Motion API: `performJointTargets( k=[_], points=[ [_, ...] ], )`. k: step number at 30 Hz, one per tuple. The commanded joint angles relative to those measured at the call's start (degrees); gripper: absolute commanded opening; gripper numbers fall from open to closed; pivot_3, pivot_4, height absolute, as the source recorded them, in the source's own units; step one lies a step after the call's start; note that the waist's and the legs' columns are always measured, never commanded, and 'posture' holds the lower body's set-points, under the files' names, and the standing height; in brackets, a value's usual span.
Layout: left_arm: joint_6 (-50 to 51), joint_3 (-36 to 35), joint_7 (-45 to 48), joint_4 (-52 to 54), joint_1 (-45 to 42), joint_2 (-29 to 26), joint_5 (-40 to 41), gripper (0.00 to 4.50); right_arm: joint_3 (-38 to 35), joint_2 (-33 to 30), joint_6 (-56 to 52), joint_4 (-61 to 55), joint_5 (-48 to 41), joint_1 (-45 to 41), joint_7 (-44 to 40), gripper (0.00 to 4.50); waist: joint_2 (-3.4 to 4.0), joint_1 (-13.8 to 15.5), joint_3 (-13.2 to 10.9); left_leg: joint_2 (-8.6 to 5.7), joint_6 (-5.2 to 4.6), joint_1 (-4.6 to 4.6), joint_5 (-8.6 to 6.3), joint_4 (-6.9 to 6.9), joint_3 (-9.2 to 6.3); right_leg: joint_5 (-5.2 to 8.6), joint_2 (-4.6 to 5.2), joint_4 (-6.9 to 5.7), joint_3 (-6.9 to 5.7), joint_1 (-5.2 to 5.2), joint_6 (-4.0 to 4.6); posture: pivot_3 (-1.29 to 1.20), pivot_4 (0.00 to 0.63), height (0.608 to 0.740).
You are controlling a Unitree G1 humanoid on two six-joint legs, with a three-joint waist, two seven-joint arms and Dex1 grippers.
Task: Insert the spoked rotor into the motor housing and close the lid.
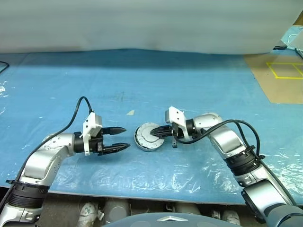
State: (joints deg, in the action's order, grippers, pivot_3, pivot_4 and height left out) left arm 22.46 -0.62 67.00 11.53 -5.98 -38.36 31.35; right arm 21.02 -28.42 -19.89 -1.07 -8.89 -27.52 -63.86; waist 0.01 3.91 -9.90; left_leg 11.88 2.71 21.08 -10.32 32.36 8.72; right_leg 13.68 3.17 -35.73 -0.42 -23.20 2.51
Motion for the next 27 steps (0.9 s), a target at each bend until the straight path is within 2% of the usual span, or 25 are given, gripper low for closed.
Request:
performJointTargets(
  k=[1,4,8,14,23,27],
  points=[
    [-0.9,-0.14,0.51,2.97,0.61,-0.38,0.55,3.33,-0.98,0.26,-2.12,-3.39,-1.16,1.74,1.33,0.19,0.0,-0.01,0.0,0.0,0.0,0.0,0.0,0.0,0.0,0.0,0.0,0.0,0.0,0.0,0.0,0.0,0.15,0.74],
    [-2.05,0.58,1.22,3.09,1.02,-0.42,-0.22,3.34,-4.35,0.51,-7.51,-6.62,-6.48,0.96,1.11,0.86,0.01,-0.01,-0.01,0.0,0.0,0.0,0.0,-0.01,0.0,0.0,-0.01,-0.01,0.0,0.0,0.0,0.0,0.15,0.74],
    [-3.09,1.04,1.3,2.28,0.92,-0.18,-0.86,3.34,-7.24,-0.68,-14.29,-11.78,-13.0,-0.99,-0.8,2.22,0.01,0.03,-0.01,0.0,0.0,0.03,0.0,-0.02,0.0,0.0,0.0,0.01,-0.01,-0.02,0.0,0.0,0.15,0.74],
    [-4.29,1.6,1.66,1.63,1.3,0.04,-1.65,3.34,-5.17,-1.69,-14.02,-12.17,-11.47,-2.67,-0.33,4.36,0.01,0.03,0.0,0.0,0.0,0.02,0.0,-0.03,0.0,0.0,-0.01,0.01,-0.01,-0.02,0.0,0.0,0.15,0.74],
    [-4.6,1.9,1.1,1.08,0.52,0.28,-1.7,3.34,0.39,-1.23,-3.33,-3.57,-1.62,-2.08,1.85,4.36,0.0,0.01,0.0,-0.01,0.01,0.04,0.0,-0.02,0.0,0.0,0.0,0.01,0.0,-0.03,0.0,0.0,0.15,0.74],
    [-5.23,2.0,0.94,0.5,0.66,0.41,-1.86,3.34,1.57,-0.76,-1.06,-0.95,0.04,-1.5,1.29,4.36,0.0,-0.02,0.0,-0.01,0.01,0.05,0.0,-0.03,0.0,0.0,-0.01,0.01,-0.01,-0.04,0.0,0.0,0.15,0.74]
  ],
)
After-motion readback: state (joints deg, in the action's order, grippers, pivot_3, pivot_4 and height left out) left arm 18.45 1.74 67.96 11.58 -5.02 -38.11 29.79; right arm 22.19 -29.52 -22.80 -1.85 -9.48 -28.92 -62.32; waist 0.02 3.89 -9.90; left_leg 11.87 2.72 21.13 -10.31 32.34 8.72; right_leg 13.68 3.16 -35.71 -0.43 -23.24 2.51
